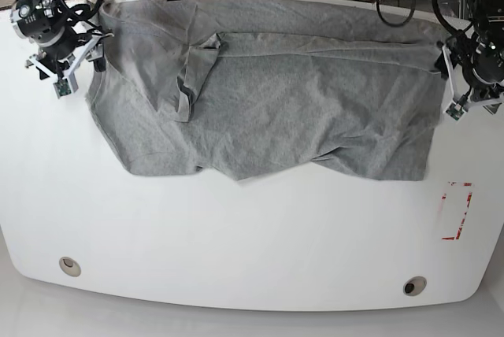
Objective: Layout the t-shirt on the table in an organized manner, then fold the t-shirt properly
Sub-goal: 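Open both grippers and move the right gripper onto the shirt body, then move the right gripper to the shirt's side edge and grasp it, then move the left gripper to the opposite side edge and grasp it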
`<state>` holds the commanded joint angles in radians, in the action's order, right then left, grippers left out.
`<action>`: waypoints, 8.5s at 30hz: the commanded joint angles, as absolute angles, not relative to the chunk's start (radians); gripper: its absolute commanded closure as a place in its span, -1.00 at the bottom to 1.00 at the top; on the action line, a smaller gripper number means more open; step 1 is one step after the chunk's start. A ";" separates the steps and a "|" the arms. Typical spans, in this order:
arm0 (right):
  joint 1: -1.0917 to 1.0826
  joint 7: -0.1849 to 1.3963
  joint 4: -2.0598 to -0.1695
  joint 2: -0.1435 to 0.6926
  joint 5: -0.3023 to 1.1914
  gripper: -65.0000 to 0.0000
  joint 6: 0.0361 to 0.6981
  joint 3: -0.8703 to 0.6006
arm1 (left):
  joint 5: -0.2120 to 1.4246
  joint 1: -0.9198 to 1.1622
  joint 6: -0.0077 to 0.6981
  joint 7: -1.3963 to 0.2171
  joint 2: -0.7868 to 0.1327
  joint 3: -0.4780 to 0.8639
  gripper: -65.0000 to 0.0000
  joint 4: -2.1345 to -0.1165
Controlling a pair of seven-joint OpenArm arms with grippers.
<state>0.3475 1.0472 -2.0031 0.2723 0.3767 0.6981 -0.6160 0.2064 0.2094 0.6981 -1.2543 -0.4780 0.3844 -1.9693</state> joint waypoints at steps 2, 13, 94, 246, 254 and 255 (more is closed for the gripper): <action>0.326 1.047 -2.003 0.245 0.377 -0.20 0.698 -0.579 | 0.203 0.171 0.698 -1.254 -0.478 0.384 -0.28 -1.966; 0.255 1.171 -2.005 0.154 0.536 -0.19 0.698 -0.390 | 0.202 0.133 0.698 -1.251 -0.478 0.384 -0.28 -1.962; 0.110 1.147 -1.890 0.027 0.460 -0.38 0.698 -0.053 | 0.202 0.151 0.698 -1.248 -0.478 0.383 -0.28 -1.960; -0.380 0.688 -0.940 0.383 0.317 1.00 0.698 -0.170 | 0.018 -0.573 0.698 -0.673 -0.331 0.291 0.25 -0.575; -0.380 0.688 -0.940 0.383 0.317 1.00 0.698 -0.170 | 0.021 -0.570 0.698 -0.639 -0.312 0.249 1.00 -0.575; -0.380 0.688 -0.940 0.383 0.317 1.00 0.698 -0.170 | 0.021 -0.570 0.698 -0.636 -0.308 0.252 1.00 -0.575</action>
